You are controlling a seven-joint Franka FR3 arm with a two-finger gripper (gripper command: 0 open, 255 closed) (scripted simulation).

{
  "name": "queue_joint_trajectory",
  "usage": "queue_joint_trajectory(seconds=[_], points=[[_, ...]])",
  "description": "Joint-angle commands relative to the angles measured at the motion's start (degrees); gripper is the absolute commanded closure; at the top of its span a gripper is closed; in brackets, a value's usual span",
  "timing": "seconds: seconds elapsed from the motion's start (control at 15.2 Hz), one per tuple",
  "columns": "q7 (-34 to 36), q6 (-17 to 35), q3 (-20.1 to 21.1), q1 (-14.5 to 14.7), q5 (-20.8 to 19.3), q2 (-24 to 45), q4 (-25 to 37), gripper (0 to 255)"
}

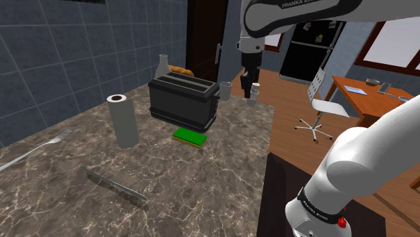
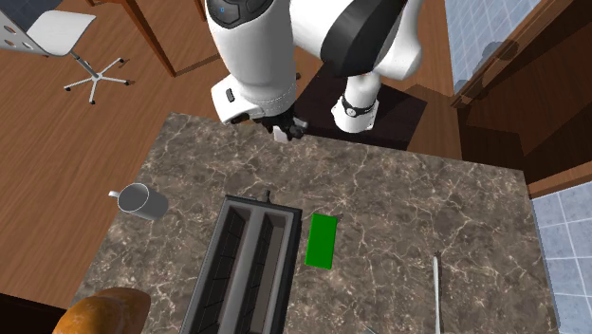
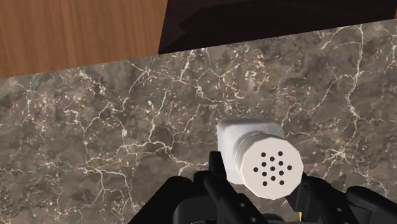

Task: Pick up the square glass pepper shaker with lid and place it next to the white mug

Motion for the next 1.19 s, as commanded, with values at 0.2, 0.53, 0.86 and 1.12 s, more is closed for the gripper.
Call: queue_joint_trajectory(seconds=[0.2, 0.53, 0.86, 1.12], points=[[-5.9, 1.3, -4.0, -2.2, -1.4, 7.3, 6.7, 255], [-11.9, 1.5, -7.5, -4.3, -1.4, 15.5, 15.3, 255], [-17.9, 0.7, -10.4, -6.9, 0.0, 24.7, 25.8, 255], [-22.7, -1.0, -12.1, -9.5, 2.0, 33.0, 36.0, 255]])
